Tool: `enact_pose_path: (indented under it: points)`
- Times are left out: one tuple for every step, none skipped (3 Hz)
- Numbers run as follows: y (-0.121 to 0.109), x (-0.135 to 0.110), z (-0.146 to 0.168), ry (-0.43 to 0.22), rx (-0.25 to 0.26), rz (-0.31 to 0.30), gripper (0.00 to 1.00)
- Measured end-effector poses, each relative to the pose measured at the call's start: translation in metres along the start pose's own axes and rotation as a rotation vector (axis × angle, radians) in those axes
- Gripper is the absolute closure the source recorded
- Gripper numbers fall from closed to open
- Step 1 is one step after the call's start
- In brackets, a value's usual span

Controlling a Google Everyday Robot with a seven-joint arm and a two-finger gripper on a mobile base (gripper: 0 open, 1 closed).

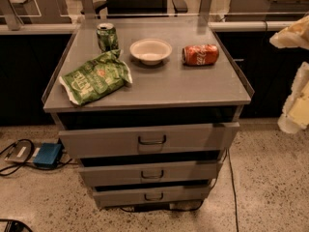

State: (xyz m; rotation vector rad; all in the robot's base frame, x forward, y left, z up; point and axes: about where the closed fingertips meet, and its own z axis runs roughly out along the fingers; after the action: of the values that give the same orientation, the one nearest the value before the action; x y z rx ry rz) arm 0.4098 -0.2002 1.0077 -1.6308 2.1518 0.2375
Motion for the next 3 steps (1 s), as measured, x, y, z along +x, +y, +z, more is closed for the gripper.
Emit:
enact_pose_path:
  points:
    - [-0.0012,-0.0037,-0.007,-0.001,0.0,0.0,0.0]
    - [-0.0012,-0.0037,-0.0071,-0.001,0.001,0.0,0.0]
    - [-0.0012,-0.0037,-0.0071,-0.001,0.001,0.0,0.0]
